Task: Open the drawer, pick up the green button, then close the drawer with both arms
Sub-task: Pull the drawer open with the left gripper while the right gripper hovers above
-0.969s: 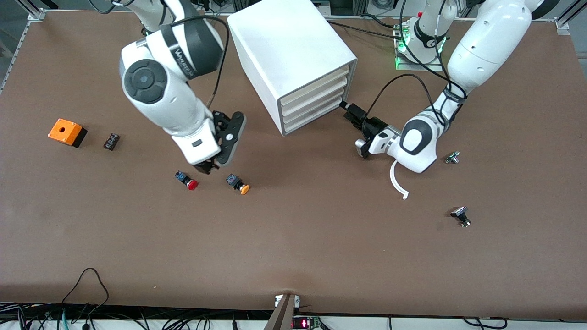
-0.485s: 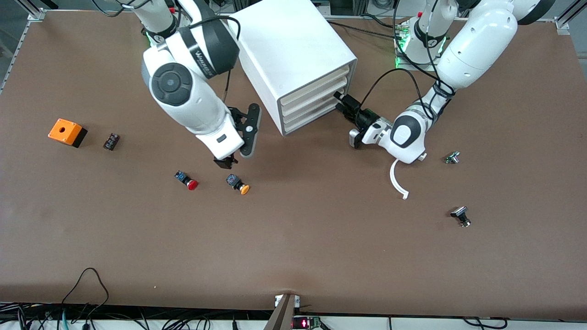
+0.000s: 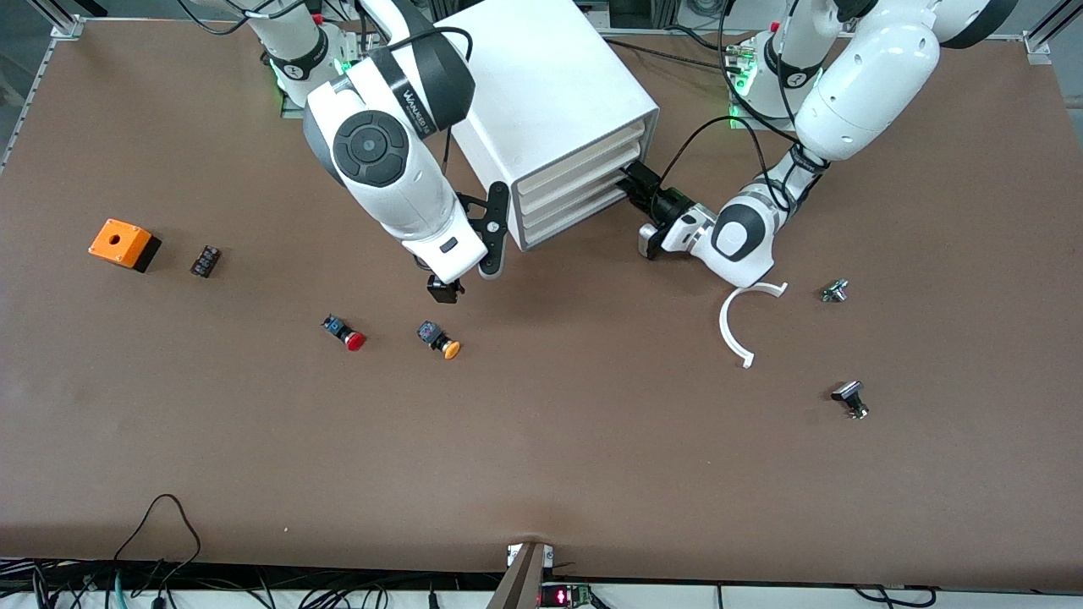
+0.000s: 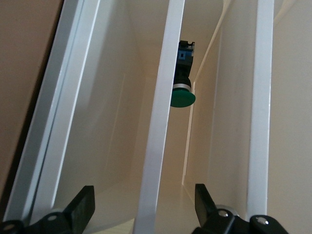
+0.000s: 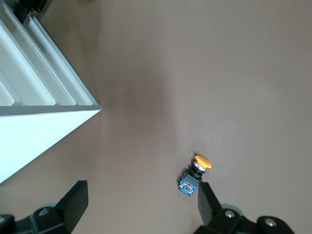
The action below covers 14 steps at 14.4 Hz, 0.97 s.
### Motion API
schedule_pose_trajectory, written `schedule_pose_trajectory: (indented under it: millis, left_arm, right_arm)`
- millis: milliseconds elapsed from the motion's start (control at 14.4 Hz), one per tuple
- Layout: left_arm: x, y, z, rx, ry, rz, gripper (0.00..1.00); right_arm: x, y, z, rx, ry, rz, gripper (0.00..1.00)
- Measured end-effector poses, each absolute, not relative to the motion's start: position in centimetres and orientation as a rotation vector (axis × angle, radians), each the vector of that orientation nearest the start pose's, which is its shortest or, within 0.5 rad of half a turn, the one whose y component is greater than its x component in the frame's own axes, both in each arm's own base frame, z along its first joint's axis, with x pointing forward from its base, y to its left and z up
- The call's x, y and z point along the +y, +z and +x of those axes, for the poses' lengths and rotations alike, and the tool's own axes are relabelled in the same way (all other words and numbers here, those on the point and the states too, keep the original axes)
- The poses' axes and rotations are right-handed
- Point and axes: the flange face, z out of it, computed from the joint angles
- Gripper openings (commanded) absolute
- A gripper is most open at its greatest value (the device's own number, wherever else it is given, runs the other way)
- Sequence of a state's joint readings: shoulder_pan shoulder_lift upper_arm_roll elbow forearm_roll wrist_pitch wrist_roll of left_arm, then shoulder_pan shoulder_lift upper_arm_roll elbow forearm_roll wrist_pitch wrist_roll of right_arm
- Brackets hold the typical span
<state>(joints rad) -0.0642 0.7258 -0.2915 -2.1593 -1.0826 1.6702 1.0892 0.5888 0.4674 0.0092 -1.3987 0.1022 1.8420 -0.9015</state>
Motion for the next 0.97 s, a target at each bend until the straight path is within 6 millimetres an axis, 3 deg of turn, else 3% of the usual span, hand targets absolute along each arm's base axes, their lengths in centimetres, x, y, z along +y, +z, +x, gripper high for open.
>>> schedule_pose_trajectory:
  millis: [69,138,762,831,969]
  left_arm:
    - [-25.2,8.8,37.9,-0.475,-0.655,1.591,0.03]
    - [-25.2,8.8,37.8,-0.482,-0.644,1.586,0.0]
    - [-25.1,8.8,38.2,-0.518,-0.597,1.572,0.0]
    - [-24.8,8.9,38.9,-0.52,-0.583,1.578,0.0]
    - [-22.3,9.7,42.5,-0.528,-0.528,1.611,0.0]
  right_arm:
    - [39.5,43.6,56.9,-2.036,0.014,-2.255,1.0]
    - [39.5,43.6,57.0,-2.039,0.015,-2.258,1.0]
    - [39.4,43.5,57.4,-2.053,-0.011,-2.27,1.0]
    - [39.4,43.6,57.5,-2.057,-0.015,-2.273,1.0]
    - [39.3,43.7,57.7,-2.078,-0.027,-2.283,1.0]
